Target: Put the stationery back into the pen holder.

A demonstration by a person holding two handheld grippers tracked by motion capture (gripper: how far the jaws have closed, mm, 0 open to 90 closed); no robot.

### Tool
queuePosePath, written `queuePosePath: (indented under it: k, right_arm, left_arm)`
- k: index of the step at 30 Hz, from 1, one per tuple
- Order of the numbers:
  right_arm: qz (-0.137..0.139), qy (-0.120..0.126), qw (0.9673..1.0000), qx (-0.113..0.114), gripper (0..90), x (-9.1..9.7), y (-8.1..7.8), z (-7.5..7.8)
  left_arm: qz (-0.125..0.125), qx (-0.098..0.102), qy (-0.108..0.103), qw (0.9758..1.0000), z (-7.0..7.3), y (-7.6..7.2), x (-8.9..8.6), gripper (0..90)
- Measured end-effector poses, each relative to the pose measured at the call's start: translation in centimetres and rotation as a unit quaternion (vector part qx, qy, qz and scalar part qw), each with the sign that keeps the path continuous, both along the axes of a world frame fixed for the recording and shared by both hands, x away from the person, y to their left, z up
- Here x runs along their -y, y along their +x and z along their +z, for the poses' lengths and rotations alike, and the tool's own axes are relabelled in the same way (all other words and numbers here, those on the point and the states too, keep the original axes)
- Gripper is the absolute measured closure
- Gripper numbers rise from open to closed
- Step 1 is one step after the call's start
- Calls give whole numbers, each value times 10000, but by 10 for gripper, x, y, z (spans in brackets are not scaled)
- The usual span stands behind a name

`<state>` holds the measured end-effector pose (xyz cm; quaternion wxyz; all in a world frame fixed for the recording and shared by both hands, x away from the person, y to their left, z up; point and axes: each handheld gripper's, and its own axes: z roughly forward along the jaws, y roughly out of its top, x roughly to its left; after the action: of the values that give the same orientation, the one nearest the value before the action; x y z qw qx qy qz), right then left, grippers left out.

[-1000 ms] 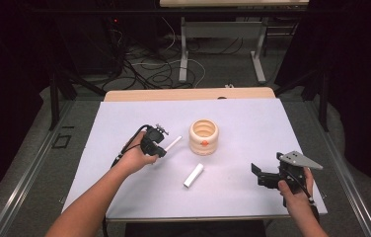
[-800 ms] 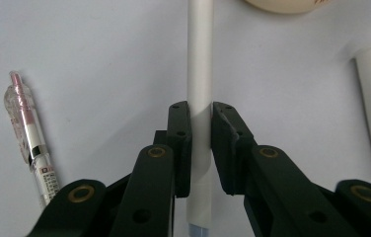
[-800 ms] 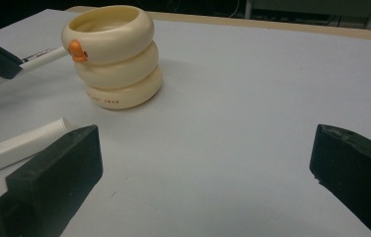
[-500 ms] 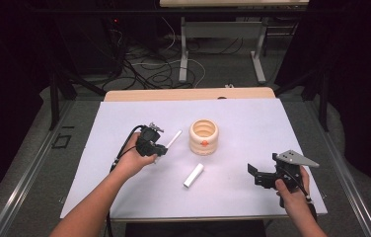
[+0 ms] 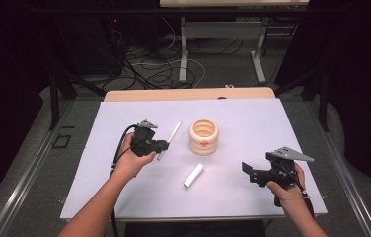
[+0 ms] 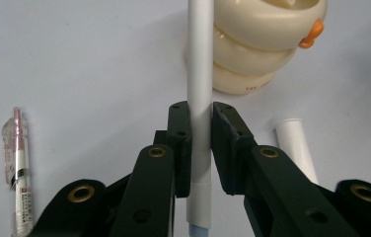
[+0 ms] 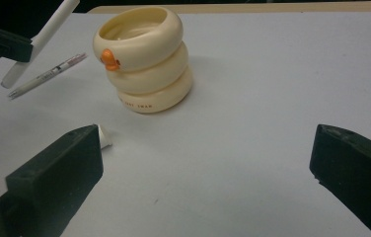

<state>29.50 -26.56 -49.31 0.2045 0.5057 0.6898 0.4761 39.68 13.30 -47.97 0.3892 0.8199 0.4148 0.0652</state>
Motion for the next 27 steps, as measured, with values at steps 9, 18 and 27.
queuePosePath:
  k: [9, 18, 27]
  right_arm:
    - [47, 275, 9996, -98, 0, -6, 6, 11]
    - [100, 364, 9990, -231, 58, -17, 14, 20]
    - [373, 427, 9984, -64, 123, -40, 23, 35]
  left_arm:
    - [152, 215, -485, 9985, 8, -9, -1, 790]
    - [186, 409, -761, 9961, 14, -16, 1, 789]
    - [134, 517, -955, 9940, 15, -25, 8, 789]
